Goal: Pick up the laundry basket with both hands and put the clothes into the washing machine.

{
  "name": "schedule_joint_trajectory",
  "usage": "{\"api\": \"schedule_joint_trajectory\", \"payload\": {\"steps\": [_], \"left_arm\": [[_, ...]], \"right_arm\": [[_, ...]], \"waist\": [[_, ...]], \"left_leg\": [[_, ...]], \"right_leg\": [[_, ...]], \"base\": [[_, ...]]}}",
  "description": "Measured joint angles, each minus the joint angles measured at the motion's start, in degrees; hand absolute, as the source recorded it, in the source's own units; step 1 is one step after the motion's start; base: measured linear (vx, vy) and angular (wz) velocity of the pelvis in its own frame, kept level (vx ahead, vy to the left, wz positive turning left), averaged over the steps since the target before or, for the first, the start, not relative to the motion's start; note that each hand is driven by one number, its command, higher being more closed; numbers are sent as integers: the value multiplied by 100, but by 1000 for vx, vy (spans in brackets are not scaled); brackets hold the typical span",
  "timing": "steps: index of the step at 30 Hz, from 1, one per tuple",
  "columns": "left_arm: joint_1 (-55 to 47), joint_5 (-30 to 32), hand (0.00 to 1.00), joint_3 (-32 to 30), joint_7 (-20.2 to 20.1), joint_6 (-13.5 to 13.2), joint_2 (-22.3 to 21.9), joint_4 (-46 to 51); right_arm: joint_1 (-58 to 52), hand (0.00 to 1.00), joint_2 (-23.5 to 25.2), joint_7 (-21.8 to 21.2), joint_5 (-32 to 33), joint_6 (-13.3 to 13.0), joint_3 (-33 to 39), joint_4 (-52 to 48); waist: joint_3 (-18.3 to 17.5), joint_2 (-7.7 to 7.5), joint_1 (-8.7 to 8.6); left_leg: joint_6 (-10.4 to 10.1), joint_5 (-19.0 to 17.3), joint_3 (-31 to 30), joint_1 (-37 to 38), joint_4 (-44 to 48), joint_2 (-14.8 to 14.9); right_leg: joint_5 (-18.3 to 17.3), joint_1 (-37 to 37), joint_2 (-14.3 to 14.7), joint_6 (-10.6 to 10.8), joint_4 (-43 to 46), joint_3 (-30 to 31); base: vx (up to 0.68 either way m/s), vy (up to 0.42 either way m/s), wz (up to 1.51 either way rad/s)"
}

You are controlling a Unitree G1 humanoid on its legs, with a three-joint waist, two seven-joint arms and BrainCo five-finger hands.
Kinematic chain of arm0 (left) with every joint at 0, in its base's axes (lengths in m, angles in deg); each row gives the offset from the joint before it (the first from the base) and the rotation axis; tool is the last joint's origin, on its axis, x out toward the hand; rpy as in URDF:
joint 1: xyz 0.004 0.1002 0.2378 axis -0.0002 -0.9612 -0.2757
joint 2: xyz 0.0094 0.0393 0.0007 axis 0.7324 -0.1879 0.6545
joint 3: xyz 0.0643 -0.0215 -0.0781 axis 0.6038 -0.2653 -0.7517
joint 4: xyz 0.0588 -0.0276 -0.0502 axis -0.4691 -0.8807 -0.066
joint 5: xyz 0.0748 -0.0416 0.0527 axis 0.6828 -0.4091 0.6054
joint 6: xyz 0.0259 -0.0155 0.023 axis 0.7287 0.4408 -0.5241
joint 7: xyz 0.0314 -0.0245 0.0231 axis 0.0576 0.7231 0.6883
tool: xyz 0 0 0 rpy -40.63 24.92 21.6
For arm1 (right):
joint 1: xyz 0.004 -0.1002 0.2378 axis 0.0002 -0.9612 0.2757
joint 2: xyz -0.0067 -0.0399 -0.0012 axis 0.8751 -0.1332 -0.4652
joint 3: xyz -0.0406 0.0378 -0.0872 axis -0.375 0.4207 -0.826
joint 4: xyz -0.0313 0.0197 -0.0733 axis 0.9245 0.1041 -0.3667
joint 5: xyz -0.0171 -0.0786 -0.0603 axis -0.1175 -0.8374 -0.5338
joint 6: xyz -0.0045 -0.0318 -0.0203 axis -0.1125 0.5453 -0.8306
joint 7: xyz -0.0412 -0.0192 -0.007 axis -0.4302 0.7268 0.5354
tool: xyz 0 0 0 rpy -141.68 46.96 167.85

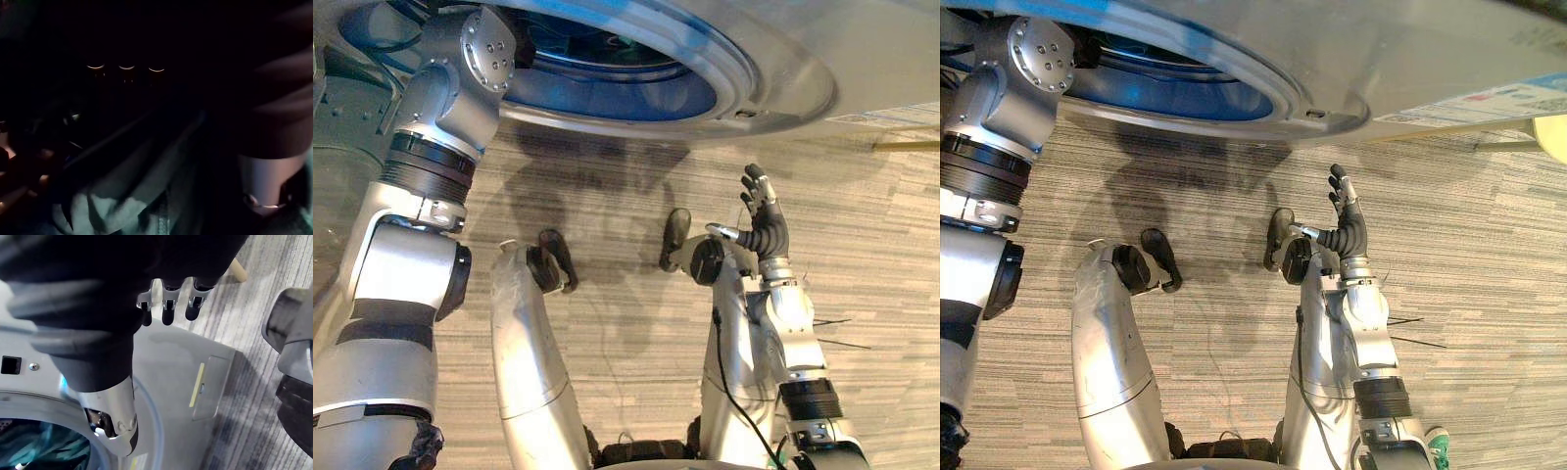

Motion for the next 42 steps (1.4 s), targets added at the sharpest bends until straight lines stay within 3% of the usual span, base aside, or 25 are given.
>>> {"api": "schedule_joint_trajectory", "payload": {"steps": [4,10,12,15,17,22,26,29,36,42], "left_arm": [[-9,300,0,797,-113,-141,-11,-1],[-344,369,0,719,-351,-121,-215,-23],[-681,266,0,303,-355,-119,-292,68],[-1608,-360,0,-854,-136,-120,-496,615],[-2389,-689,0,-1653,350,-123,-889,1118],[-4152,-1066,0,-2492,1058,-129,-2123,1911],[-5848,-1439,0,-2609,1373,-141,-3317,2068],[-6874,-1747,0,-2514,1316,-258,-3758,2051],[-8315,-2539,0,-2454,836,-525,-3832,1085],[-8655,-2571,0,-2457,450,-583,-3721,-449]], "right_arm": [[-4,0,-2,-71,-65,85,-41,47],[-3,0,13,-75,-220,122,-113,48],[-3,0,42,-76,-230,158,-125,62],[-116,0,206,-47,-282,163,-113,121],[-295,0,252,-23,-394,161,-114,154],[-607,0,475,227,-456,161,-1,278],[-739,0,564,350,-454,200,110,559],[-1065,0,552,371,-447,233,174,785],[-2181,0,610,406,-429,442,171,1571],[-2388,0,715,447,-198,453,198,2725]], "waist": [[-18,26,8],[-20,29,6],[-45,80,22],[-62,105,24],[-119,159,87],[-349,298,296],[-555,301,354],[-702,299,362],[-1472,324,438],[-2161,370,414]], "left_leg": [[1,26,17,62,-115,-1],[-16,38,33,165,-157,50],[-18,37,37,217,-165,83],[-40,43,43,426,-251,107],[-74,60,51,611,-376,103],[-169,114,51,1074,-735,82],[-274,174,101,2054,-1304,-45],[-362,224,178,3070,-1858,-157],[-471,555,437,5511,-3672,-308],[-456,1229,916,7021,-5659,-425]], "right_leg": [[8,75,1,-10,-114,-14],[19,143,71,-25,-170,-13],[18,192,96,-25,-178,-17],[0,376,148,-5,-244,-14],[-16,548,150,-13,-328,-32],[-62,1011,145,-85,-573,-127],[-238,1950,39,-106,-891,-232],[-350,2932,-45,-106,-1246,-327],[-248,5344,-26,-44,-2778,-628],[420,6634,212,99,-4618,-605]], "base": [[2,-4,1],[15,-11,-5],[14,-21,-6],[-4,-32,-3],[-8,-51,5],[11,-56,8],[58,-90,24],[94,-89,25],[162,-36,12],[164,39,-14]]}}
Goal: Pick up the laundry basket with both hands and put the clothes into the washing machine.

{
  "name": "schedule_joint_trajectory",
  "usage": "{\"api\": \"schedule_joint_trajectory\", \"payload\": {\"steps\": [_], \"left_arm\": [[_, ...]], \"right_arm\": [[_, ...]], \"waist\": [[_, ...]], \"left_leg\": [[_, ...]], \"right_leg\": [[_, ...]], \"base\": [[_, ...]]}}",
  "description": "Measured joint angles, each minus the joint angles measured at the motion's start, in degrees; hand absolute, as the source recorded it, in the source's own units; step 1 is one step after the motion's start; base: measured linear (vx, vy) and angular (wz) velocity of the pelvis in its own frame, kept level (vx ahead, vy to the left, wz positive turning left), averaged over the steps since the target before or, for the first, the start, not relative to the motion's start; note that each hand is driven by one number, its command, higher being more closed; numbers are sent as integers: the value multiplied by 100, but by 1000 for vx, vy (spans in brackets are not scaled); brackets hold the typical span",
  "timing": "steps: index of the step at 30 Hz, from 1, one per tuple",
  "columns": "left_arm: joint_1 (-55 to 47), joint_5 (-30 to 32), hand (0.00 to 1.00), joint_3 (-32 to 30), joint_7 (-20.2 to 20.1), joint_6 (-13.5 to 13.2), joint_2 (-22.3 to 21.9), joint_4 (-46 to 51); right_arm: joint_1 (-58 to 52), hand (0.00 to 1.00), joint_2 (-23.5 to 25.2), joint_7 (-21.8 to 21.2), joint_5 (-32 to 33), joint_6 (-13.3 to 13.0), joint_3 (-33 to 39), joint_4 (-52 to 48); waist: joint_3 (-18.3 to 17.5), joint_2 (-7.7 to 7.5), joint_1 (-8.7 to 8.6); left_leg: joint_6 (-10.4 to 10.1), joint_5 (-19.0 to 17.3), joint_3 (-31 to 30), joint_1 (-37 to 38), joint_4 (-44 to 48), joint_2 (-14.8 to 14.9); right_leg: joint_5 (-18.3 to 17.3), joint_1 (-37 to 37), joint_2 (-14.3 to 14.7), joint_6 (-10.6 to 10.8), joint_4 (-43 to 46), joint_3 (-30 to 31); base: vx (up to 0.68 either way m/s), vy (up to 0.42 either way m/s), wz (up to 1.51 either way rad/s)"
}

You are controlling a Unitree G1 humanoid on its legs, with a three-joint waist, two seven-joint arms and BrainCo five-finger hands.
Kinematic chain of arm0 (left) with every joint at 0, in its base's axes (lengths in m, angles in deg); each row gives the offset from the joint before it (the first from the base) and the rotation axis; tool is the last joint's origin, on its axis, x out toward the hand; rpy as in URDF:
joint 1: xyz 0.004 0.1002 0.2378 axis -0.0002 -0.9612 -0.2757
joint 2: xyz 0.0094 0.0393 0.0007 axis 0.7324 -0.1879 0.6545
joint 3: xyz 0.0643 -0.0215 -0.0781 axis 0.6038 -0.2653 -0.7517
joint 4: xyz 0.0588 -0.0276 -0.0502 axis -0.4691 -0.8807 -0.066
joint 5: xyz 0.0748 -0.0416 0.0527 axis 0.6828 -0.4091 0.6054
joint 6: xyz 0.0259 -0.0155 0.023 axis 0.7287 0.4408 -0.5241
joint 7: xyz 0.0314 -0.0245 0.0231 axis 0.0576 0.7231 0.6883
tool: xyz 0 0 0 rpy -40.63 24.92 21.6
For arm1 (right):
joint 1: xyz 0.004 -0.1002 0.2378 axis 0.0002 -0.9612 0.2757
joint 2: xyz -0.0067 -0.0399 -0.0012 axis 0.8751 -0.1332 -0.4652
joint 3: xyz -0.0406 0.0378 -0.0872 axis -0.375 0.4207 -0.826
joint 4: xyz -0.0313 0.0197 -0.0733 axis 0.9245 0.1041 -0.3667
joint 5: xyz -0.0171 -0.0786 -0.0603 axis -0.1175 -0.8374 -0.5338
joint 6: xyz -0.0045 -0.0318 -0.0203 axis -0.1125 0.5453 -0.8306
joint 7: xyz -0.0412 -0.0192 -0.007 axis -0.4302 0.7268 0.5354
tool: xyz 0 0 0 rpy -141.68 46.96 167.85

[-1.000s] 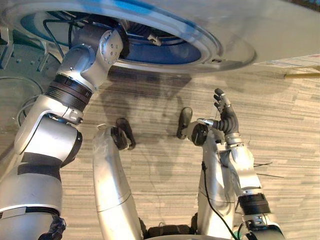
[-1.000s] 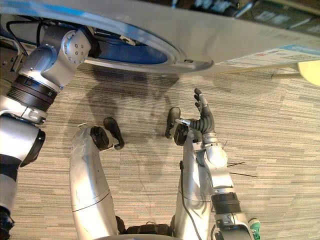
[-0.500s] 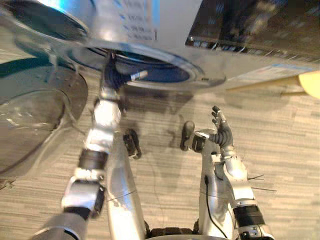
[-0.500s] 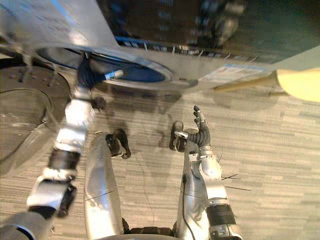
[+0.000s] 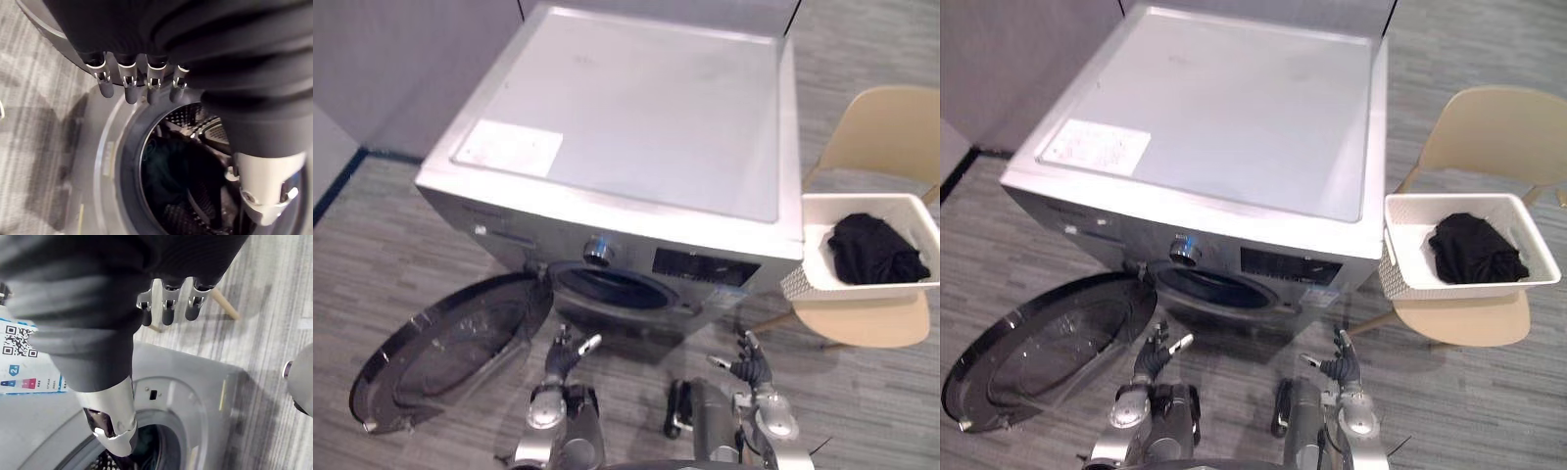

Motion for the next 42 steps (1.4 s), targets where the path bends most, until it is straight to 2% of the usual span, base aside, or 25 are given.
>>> {"api": "schedule_joint_trajectory", "payload": {"steps": [3,5,8,11,15,17,18,19,20,22,24,26,27,28,29,30,31,32,33,34,37,39,40,41,42], "left_arm": [[44,168,0,51,-70,7,75,-726],[83,306,0,57,-80,12,118,-907],[199,434,0,57,-67,17,182,-1077],[342,442,0,110,-57,12,142,-1224],[459,495,0,121,-57,21,163,-1415],[505,503,0,127,-59,33,228,-1475],[563,506,0,152,-61,56,256,-1530],[627,514,0,160,-59,89,252,-1558],[670,573,0,164,-57,98,283,-1557],[644,695,0,169,-61,123,424,-1566],[529,733,0,112,-51,154,506,-1582],[505,741,0,108,-50,161,510,-1615],[518,740,0,108,-47,186,496,-1682],[543,740,0,101,-46,191,489,-1778],[569,735,0,75,-39,195,476,-1828],[556,729,0,29,-33,188,451,-1829],[551,729,0,-44,-28,186,436,-1832],[548,718,0,-145,-28,175,360,-1832],[547,658,0,-166,-24,166,276,-1835],[542,604,0,-154,-26,156,227,-1833],[574,470,0,-154,-21,62,190,-1752],[620,448,0,-152,-13,65,127,-1710],[621,430,0,-150,-9,61,86,-1677],[621,436,0,-138,9,67,84,-1661],[637,438,0,-139,6,78,83,-1664]], "right_arm": [[96,0,-48,-14,83,104,209,981],[84,0,-61,-18,167,114,384,1258],[109,0,-98,-20,280,121,413,1416],[299,0,-241,-13,461,102,431,1542],[537,0,-250,-7,675,100,559,1590],[778,0,-257,9,717,108,539,1593],[832,0,-249,13,719,118,530,1593],[896,0,-254,21,719,120,528,1606],[995,0,-241,23,718,126,490,1643],[1015,0,-207,25,711,119,467,1643],[1127,0,-249,43,680,117,307,1810],[1193,0,-256,39,639,111,209,1833],[1222,0,-270,40,635,113,136,1859],[1216,0,-266,37,635,115,114,1865],[1185,0,-267,35,635,115,14,1865],[1152,0,-266,31,635,114,-62,1868],[1156,0,-256,32,635,114,-122,1879],[1208,0,-267,32,634,114,-150,1922],[1290,0,-273,34,644,118,-154,2059],[1269,0,-264,33,651,119,-147,2119],[1242,0,-261,25,654,117,-117,2169],[1247,0,-280,28,654,116,-90,2159],[1252,0,-306,38,655,116,-70,2167],[1274,0,-279,47,654,110,-86,2158],[1299,0,-258,46,651,106,-87,2134]], "waist": [[-225,147,-136],[-273,222,-148],[-285,228,-151],[-313,265,-179],[-316,246,-254],[-264,164,-269],[-237,149,-287],[-230,240,-312],[-183,322,-273],[-207,231,-267],[-285,107,-234],[-273,135,-222],[-242,174,-229],[-232,191,-246],[-230,201,-265],[-205,280,-259],[-172,336,-247],[-115,370,-239],[-31,336,-202],[49,289,-108],[136,277,-80],[202,312,-69],[189,351,55],[127,301,164],[117,313,174]], "left_leg": [[25,529,203,789,-1256,-142],[21,608,321,1067,-1540,-177],[23,608,280,1232,-1510,-244],[25,609,-283,1275,-1539,-396],[142,468,131,1326,-1698,-455],[255,88,631,1246,-1499,-497],[308,53,936,1206,-1462,-465],[320,47,1360,1196,-1507,-274],[307,51,1838,1318,-1504,-59],[275,53,2426,1551,-1528,-12],[121,-47,3277,1946,-1368,5],[47,-91,3555,2195,-1284,15],[-130,-201,3726,2413,-1171,47],[-220,-256,3775,2474,-874,151],[-228,-250,3711,2392,138,548],[134,-31,3388,2160,1312,988],[354,-74,3033,1952,1916,1165],[404,-214,2287,1514,2570,1111],[86,-413,1235,889,2986,668],[78,-472,758,570,2947,363],[150,-481,216,-162,1774,-128],[13,-328,33,-498,426,-414],[221,391,21,-427,-300,-581],[531,651,-21,-365,-443,-750],[624,603,-70,-382,-425,-820]], "right_leg": [[537,665,156,72,-1207,55],[711,919,240,90,-1577,144],[862,1081,341,111,-1813,383],[1124,1076,370,176,-2145,752],[1697,881,514,261,-2758,1518],[2061,559,642,260,-3099,2167],[1973,553,585,56,-3296,1901],[1677,464,491,-443,-3385,932],[1636,216,386,-562,-2831,-310],[1302,218,171,-854,-2089,-1833],[797,574,-67,-1434,-1709,-3410],[675,614,-143,-1251,-1487,-3682],[601,473,-28,-915,-1227,-3273],[505,402,90,-875,-1083,-2985],[407,399,359,-801,-1067,-2543],[403,512,715,-795,-1247,-2172],[410,606,905,-795,-1372,-1980],[400,718,1128,-836,-1529,-1628],[408,943,1253,-825,-1733,-1326],[458,1204,1272,-767,-1888,-1137],[578,1706,1272,-564,-2325,-723],[634,2007,1269,-448,-2679,-492],[682,2172,1229,-362,-2929,-301],[659,2268,1158,-273,-3016,-99],[605,2280,1113,-208,-2984,-58]], "base": [[158,72,-18],[141,75,-30],[92,50,-38],[30,35,-56],[-69,102,-110],[-156,86,-187],[-200,54,-178],[-146,18,-190],[-61,7,-209],[92,-26,-201],[100,-81,-255],[105,-135,-228],[155,-159,-204],[232,-184,-241],[276,-173,-208],[263,-144,-201],[252,-129,-182],[235,-74,-197],[278,-39,-215],[239,13,-180],[237,62,-110],[316,129,-62],[426,184,-76],[304,135,-71],[507,202,-41]]}}
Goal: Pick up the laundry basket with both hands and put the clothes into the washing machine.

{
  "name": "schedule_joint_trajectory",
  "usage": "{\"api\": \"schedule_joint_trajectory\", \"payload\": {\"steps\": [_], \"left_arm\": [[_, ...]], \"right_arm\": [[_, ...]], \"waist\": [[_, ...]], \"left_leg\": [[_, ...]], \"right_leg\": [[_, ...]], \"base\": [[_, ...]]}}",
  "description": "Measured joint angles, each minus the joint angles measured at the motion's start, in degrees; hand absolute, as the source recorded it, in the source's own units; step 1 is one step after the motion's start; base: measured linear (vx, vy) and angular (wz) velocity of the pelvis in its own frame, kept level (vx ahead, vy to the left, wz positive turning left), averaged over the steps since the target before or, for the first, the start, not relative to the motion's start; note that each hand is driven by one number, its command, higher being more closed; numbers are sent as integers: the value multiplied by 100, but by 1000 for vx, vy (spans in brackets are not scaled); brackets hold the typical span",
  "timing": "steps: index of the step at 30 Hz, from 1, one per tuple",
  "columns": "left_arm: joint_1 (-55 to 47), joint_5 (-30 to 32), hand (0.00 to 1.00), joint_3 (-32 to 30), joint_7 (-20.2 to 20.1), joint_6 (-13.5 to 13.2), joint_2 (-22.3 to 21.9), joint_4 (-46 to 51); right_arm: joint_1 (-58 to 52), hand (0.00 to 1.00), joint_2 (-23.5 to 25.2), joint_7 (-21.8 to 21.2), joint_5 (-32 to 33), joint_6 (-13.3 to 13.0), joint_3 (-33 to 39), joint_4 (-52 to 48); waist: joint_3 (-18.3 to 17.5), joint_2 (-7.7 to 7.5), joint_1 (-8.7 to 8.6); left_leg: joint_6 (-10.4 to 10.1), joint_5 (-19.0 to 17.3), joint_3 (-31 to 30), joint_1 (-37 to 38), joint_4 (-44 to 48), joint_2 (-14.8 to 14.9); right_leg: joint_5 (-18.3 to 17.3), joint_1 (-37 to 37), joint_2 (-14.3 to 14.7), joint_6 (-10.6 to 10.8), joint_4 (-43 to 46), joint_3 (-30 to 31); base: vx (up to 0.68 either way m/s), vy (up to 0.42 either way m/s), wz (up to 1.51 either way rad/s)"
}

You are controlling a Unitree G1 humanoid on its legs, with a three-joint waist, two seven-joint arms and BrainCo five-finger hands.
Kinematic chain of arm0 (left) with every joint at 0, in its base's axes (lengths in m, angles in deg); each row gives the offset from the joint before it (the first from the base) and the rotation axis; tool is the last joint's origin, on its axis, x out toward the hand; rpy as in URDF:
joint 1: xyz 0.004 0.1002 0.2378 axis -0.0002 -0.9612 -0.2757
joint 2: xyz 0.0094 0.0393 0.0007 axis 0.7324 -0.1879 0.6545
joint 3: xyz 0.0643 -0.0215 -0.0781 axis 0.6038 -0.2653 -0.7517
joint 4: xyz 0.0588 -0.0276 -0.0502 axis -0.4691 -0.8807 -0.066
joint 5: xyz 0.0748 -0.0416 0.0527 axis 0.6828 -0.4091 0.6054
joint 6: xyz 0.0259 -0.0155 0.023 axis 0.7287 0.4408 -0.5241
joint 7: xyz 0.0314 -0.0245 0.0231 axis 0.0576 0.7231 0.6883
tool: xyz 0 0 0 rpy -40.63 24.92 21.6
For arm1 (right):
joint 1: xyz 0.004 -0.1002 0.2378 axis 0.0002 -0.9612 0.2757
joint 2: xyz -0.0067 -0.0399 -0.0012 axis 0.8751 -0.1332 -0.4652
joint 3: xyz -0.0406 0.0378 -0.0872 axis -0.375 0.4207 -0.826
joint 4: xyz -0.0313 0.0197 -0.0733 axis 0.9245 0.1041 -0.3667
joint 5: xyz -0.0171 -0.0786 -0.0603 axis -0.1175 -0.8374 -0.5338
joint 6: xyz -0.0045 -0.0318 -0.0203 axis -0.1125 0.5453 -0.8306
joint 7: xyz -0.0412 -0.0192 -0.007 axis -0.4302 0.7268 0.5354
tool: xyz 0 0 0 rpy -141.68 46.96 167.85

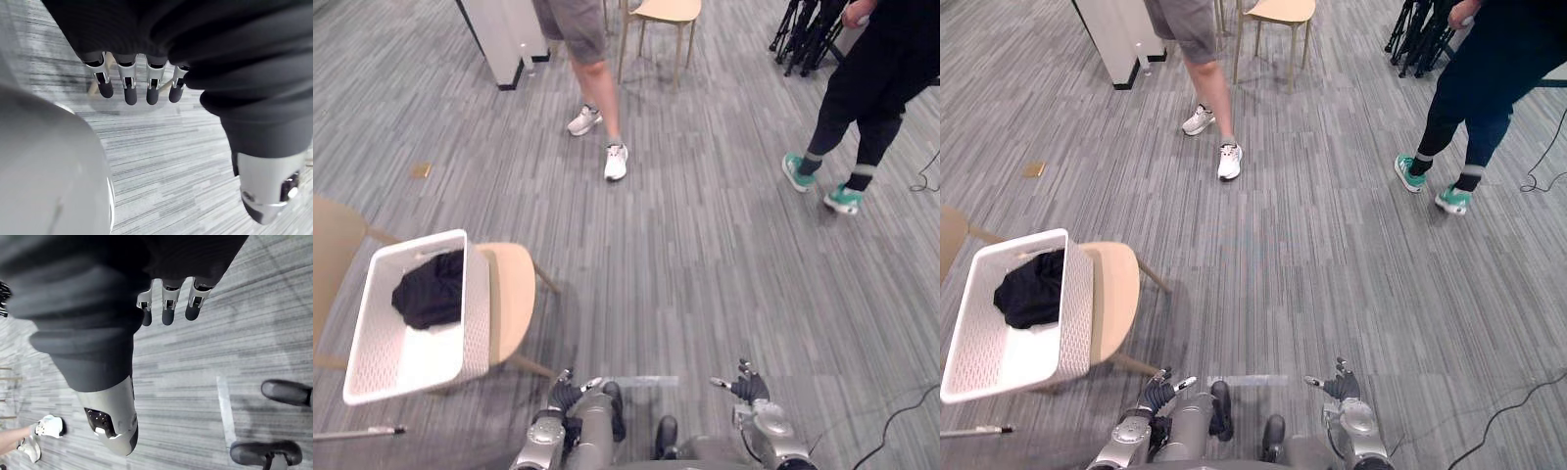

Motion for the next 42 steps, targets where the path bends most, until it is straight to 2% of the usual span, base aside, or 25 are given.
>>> {"api": "schedule_joint_trajectory", "payload": {"steps": [2,4,5,7,9,11,12,13,14,15,16,17,20,22,23,25,26,28,32,34,35,36,37,39,42], "left_arm": [[27,-7,0,-3,29,-6,-32,12],[0,-15,0,-7,82,7,-29,-16],[-79,-53,0,21,91,18,28,-2],[-113,-55,0,73,103,34,62,11],[-83,-64,0,66,148,32,85,166],[82,-65,0,36,307,22,64,309],[202,-67,0,-5,365,13,30,341],[272,-68,0,-10,396,15,-1,341],[367,-66,0,-17,462,11,-49,362],[362,-61,0,-11,460,11,-57,424],[387,-41,0,-85,461,22,-238,465],[331,-46,0,-171,477,-3,-527,669],[288,-99,0,-156,581,-18,-620,1103],[162,-169,0,-153,610,-40,-625,1417],[6,-169,0,-135,623,-96,-638,1541],[-174,-175,0,-40,646,-112,-628,1519],[-286,-178,0,57,655,-111,-592,1516],[-330,-180,0,127,657,-104,-559,1509],[-480,-215,0,222,563,-104,-151,1505],[-556,-211,0,247,553,-105,-19,1433],[-613,-209,0,249,551,-105,12,1380],[-645,-207,0,257,550,-99,56,1330],[-649,-207,0,261,550,-95,100,1282],[-667,-207,0,254,556,-89,231,1211],[-649,-211,0,252,557,-105,316,1209]], "right_arm": [[66,0,11,-17,-30,1,-43,39],[149,0,52,-29,-65,7,-18,81],[150,0,117,-33,-110,9,-33,75],[121,0,119,-43,-113,5,-31,71],[161,0,111,-39,-112,-6,-24,53],[161,0,77,-22,-111,-4,-21,-37],[116,0,70,-8,-103,-11,-15,-210],[71,0,59,2,-101,-14,4,-328],[-134,0,14,86,-94,-25,51,-593],[-260,0,25,111,-95,-23,108,-672],[-483,0,-12,189,-93,-13,168,-756],[-430,0,-182,280,-87,21,302,-849],[-454,0,-148,353,-97,-25,358,-1361],[-463,0,-144,365,-101,-122,358,-1645],[-459,0,-151,388,-106,-213,363,-1742],[-462,0,-177,456,-107,-254,388,-1718],[-467,0,-165,478,-108,-230,485,-1596],[-481,0,-183,484,-108,-227,626,-1542],[-530,0,47,499,-172,-197,688,-1516],[-529,0,-40,492,-320,-197,690,-1524],[-525,0,-83,490,-398,-194,645,-1545],[-502,0,-98,483,-521,-192,491,-1665],[-478,0,-105,477,-563,-191,419,-1754],[-532,0,-133,482,-755,-193,199,-2047],[-521,0,-266,455,-1165,-201,-50,-2527]], "waist": [[40,-87,33],[75,-139,30],[116,-234,8],[113,-264,-53],[84,-194,-150],[118,-58,-123],[124,-47,-161],[131,-30,-189],[83,-112,-240],[77,-167,-259],[156,-28,-224],[180,268,-10],[179,247,36],[135,157,49],[44,127,73],[-114,151,35],[-215,57,41],[-260,15,31],[-324,-357,25],[-330,-386,33],[-308,-428,40],[-258,-460,27],[-249,-462,23],[-230,-462,-53],[-234,-495,-130]], "left_leg": [[348,-199,-17,272,-128,-190],[420,-231,43,762,-373,-323],[534,-301,-15,1410,-621,-509],[647,-372,-318,1949,-723,-651],[647,-372,-898,2298,-786,-618],[641,-371,-1623,2320,-682,-430],[617,-385,-2197,2162,-483,-362],[559,-418,-2504,2069,-356,-346],[100,-616,-3178,1821,60,-398],[-121,-739,-3401,1807,244,-546],[-664,-1079,-3749,1755,762,-533],[-799,-1185,-3796,1486,904,-348],[-1030,-964,-3256,964,376,-251],[-852,-842,-2291,684,129,-148],[-573,-453,-1312,542,-158,21],[-259,101,-177,465,-507,204],[-98,206,453,411,-683,200],[85,332,970,293,-695,119],[201,297,628,263,-597,-284],[409,126,407,478,-559,-475],[502,-5,293,686,-588,-582],[571,-190,165,846,-507,-625],[575,-243,73,885,-477,-635],[555,-299,-219,1068,-528,-666],[445,-290,-598,1165,-615,-776]], "right_leg": [[-249,-233,-280,218,785,65],[-399,-768,-619,481,2551,63],[-4,-1231,-1042,489,4357,-33],[-187,-1434,-1415,260,5467,-321],[-564,-1696,-1553,204,5331,-587],[-729,-2056,-1153,163,4034,-355],[-587,-2411,-771,302,3200,321],[-413,-2506,-606,391,2710,756],[467,-2351,-422,590,1036,1985],[1086,-2163,-583,670,428,2172],[1496,-1830,-816,802,221,1858],[1425,-1796,-695,566,445,1395],[848,-1202,-1058,345,684,144],[581,-809,-1219,358,678,-499],[419,-597,-1304,407,677,-917],[254,-374,-1382,552,644,-1475],[214,-311,-1559,607,649,-1834],[198,-138,-1739,637,647,-2373],[204,320,-1981,816,826,-3093],[120,238,-2462,948,2106,-3042],[256,-113,-2885,741,3288,-2653],[236,-667,-3047,153,4496,-1804],[82,-866,-2978,119,4817,-1494],[-385,-1339,-2512,446,4966,-660],[-629,-1721,-1863,779,3532,134]], "base": [[566,217,-5],[437,180,11],[477,190,29],[553,123,70],[518,-2,114],[574,-128,134],[512,-203,154],[635,-383,217],[558,-382,199],[700,-524,260],[536,-410,197],[482,-392,176],[324,-279,211],[192,-177,210],[204,-164,176],[175,-6,153],[181,80,147],[176,170,146],[167,136,113],[148,118,86],[173,169,75],[157,158,57],[146,118,61],[109,38,74],[120,-50,79]]}}
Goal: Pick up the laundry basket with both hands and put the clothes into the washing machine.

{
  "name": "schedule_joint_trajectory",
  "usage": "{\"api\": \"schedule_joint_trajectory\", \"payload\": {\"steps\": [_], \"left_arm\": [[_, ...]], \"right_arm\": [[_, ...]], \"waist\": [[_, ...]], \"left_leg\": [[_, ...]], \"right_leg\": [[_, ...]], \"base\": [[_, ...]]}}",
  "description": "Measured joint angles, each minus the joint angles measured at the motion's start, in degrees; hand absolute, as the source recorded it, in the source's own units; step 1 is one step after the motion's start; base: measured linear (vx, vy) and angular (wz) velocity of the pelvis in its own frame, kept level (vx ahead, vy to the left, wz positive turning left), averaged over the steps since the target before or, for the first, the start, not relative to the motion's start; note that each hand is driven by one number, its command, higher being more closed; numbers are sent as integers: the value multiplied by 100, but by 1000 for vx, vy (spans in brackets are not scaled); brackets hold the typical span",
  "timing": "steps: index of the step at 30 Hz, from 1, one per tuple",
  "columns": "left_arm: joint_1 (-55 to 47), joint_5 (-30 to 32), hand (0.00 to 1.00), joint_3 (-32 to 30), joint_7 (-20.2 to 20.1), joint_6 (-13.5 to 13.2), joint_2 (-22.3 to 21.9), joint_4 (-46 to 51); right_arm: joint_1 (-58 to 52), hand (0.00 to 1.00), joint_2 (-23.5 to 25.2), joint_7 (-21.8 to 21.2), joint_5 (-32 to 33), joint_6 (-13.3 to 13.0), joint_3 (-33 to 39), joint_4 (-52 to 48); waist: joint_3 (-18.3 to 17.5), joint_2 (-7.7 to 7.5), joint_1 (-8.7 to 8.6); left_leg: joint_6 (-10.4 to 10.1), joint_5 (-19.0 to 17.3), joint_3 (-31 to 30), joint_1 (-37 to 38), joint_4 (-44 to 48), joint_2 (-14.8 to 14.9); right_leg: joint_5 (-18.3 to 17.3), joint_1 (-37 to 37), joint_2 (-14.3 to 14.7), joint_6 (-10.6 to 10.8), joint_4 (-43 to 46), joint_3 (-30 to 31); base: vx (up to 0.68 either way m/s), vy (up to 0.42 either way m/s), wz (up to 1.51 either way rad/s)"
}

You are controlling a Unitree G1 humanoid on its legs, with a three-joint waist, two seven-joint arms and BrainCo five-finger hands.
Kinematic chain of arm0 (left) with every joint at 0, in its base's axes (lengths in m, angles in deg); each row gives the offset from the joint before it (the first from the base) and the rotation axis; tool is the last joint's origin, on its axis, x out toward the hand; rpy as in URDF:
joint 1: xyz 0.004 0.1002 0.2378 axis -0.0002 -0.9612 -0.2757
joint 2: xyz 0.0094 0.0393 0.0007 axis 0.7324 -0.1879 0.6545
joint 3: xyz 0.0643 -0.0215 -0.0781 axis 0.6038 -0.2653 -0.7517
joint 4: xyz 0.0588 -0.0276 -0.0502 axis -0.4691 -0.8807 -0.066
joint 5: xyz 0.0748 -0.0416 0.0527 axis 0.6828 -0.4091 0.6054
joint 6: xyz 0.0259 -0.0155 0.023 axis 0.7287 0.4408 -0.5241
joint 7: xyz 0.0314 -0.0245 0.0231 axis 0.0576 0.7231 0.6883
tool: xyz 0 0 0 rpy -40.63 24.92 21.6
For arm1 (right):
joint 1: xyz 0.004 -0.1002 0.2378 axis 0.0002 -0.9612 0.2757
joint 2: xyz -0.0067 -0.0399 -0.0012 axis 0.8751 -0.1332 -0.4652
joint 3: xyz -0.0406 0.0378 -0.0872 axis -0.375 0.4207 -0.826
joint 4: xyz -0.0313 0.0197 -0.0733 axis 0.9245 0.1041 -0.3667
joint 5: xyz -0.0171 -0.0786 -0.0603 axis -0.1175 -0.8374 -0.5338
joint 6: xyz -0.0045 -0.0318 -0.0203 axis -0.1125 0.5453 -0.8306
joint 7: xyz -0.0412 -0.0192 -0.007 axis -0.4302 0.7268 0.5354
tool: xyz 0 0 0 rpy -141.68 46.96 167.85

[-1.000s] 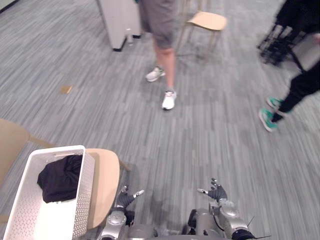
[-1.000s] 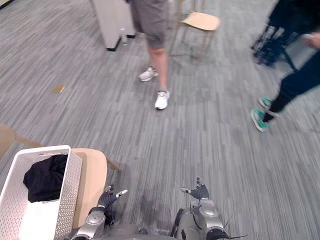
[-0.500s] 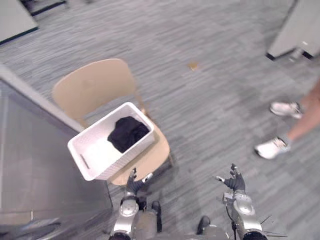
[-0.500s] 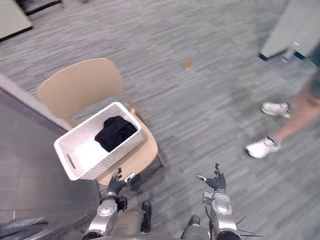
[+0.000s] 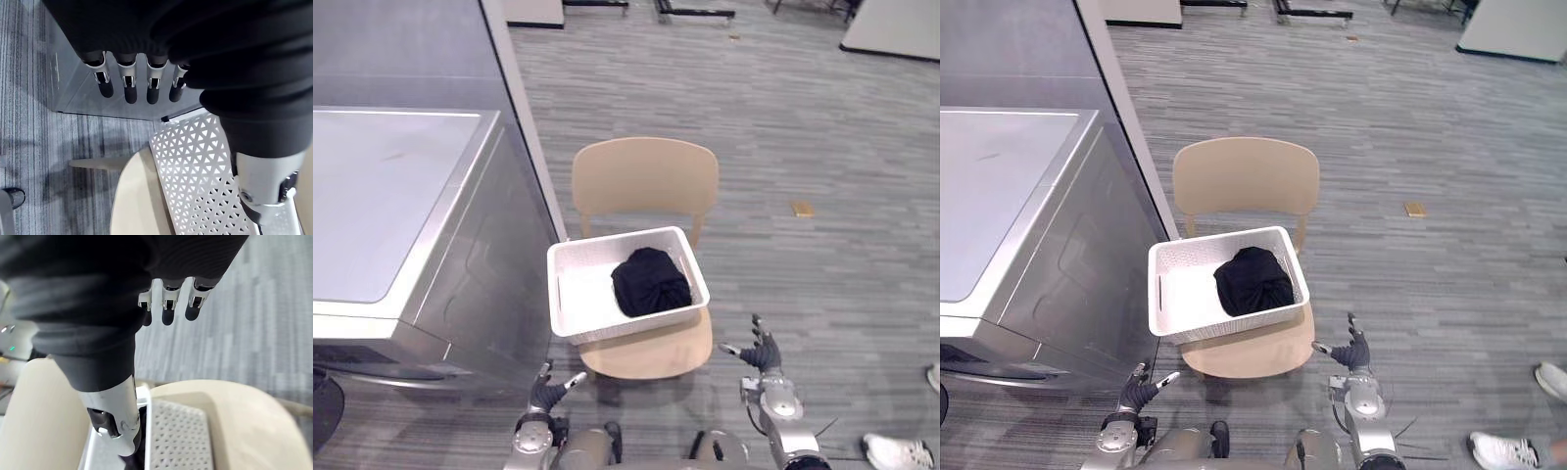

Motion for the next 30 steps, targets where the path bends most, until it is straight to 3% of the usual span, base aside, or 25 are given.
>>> {"api": "schedule_joint_trajectory", "payload": {"steps": [1,2,3,6,8,11,14,17,21,24,26,30], "left_arm": [[15,-4,0,9,-4,-22,-11,-13],[53,5,0,39,-8,-42,43,-50],[87,6,0,55,-16,-52,55,-102],[99,7,0,59,-110,-89,-38,-204],[91,22,0,54,-119,-119,-29,-245],[32,89,0,57,-126,-145,-37,-268],[76,241,0,64,-127,-179,-35,-391],[170,278,0,62,-125,-265,-23,-446],[463,275,0,57,-115,-286,8,-426],[521,259,0,56,-113,-315,85,-424],[627,203,0,55,-98,-365,134,-423],[897,-17,0,62,-70,-386,138,-430]], "right_arm": [[47,0,-54,-2,-150,9,-3,-97],[59,0,-107,4,-335,17,-3,-260],[65,0,-176,-13,-487,19,-18,-344],[446,0,-574,-50,-897,27,-413,-530],[692,0,-807,-156,-1203,9,-744,-666],[1107,0,-1066,-276,-1612,-3,-1147,-477],[1847,0,-1206,-355,-1894,-31,-1528,161],[2514,0,-1251,-357,-2049,-27,-1648,803],[3578,0,-1624,-326,-2250,80,-1856,1729],[4173,0,-1695,-224,-2319,122,-1862,2300],[4842,0,-1935,-113,-2326,224,-2039,2870],[5480,0,-2330,-105,-2334,319,-2268,3458]], "waist": [[-2,3,-5],[-28,-46,-40],[-23,-36,-87],[22,196,2],[19,221,-1],[41,217,27],[141,271,176],[391,360,205],[856,528,501],[1031,590,574],[1290,675,657],[1455,806,798]], "left_leg": [[-58,25,-193,-9,10,-11],[-128,11,-429,-63,55,-57],[-191,-18,-609,-100,124,-88],[-464,74,-879,-228,-35,126],[-755,284,-1092,-279,-371,267],[-879,542,-1360,-204,-659,343],[-871,791,-1517,-316,-836,335],[-862,1006,-1746,-556,-918,289],[-824,1399,-2080,-966,-1279,307],[-820,1569,-2128,-1139,-1515,335],[-833,1763,-2129,-1255,-1728,347],[-855,2034,-2211,-1625,-1919,354]], "right_leg": [[39,48,257,67,-849,333],[348,110,407,91,-1576,594],[676,174,405,-36,-1615,538],[751,244,567,-236,-1844,158],[841,352,670,-363,-2179,-230],[886,646,741,-433,-2497,-655],[1033,709,779,-491,-2781,-884],[1193,691,790,-507,-3016,-1168],[1298,297,801,-589,-3005,-1503],[1298,20,770,-595,-2854,-1577],[1311,-240,705,-614,-2684,-1588],[1373,-709,669,-660,-2563,-1639]], "base": [[139,-145,95],[111,-145,113],[127,-187,110],[122,-208,45],[100,-255,62],[81,-164,73],[3,-70,43],[-67,-17,54],[-162,-24,48],[-167,-18,23],[-162,-5,7],[-133,-18,8]]}}
